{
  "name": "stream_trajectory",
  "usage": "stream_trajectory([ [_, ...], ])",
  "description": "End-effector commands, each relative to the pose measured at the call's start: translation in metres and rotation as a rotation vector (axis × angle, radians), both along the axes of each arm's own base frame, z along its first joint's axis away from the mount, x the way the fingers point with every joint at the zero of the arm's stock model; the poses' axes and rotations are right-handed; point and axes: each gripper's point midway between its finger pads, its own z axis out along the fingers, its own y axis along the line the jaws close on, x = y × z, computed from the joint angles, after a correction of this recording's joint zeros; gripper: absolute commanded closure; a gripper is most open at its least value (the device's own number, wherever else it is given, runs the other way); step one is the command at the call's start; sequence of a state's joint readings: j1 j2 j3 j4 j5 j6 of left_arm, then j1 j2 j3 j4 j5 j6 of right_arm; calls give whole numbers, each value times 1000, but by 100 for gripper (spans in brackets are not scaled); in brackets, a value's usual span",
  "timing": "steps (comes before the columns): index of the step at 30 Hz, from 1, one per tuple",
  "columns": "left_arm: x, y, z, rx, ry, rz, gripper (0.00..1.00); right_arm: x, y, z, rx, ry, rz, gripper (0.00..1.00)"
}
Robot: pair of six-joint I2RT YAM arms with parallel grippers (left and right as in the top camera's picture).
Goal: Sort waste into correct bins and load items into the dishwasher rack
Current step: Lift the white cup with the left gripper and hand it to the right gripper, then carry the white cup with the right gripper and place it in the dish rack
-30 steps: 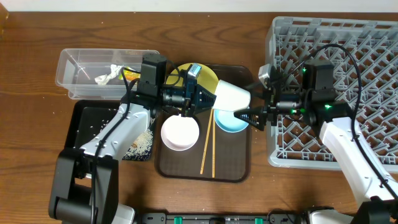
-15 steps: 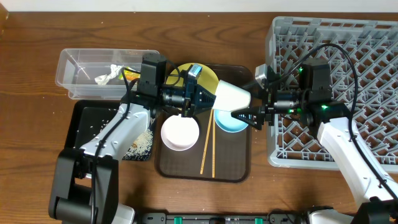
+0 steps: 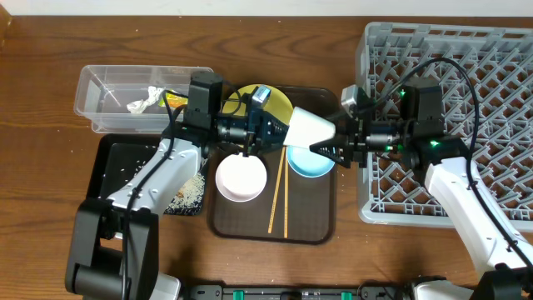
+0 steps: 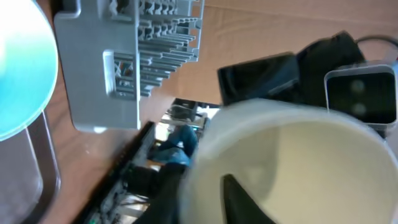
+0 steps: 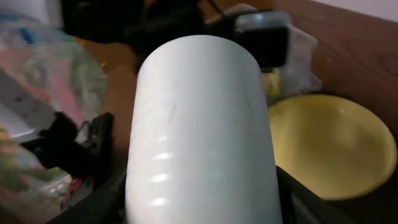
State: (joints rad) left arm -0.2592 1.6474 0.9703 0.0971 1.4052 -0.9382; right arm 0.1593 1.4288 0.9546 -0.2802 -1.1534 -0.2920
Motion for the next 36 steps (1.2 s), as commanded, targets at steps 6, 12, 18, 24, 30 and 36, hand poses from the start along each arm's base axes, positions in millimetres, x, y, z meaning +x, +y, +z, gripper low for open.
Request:
stream_trajectory([
  [6,28,8,-28,158,-213,128,62,35,-20,-13,-123,99,-263,57],
  [12,37,37,-53,357,-289,213,59,44,-58,2,-189,152,-451,64],
  [18,25,93,-75,748,-354,290,59,43,-126,19,-371,266,-714,64],
  [24,7,153,-69,1083,-371,403,58,23,-201,20,-559,441,-1035,66],
  [30,-1,171,-52,1153,-411,465,53,-14,-267,-2,-714,657,-1306,65],
  [36,-2,171,-53,1156,-405,461,53,-33,-287,-29,-787,839,-1322,62],
])
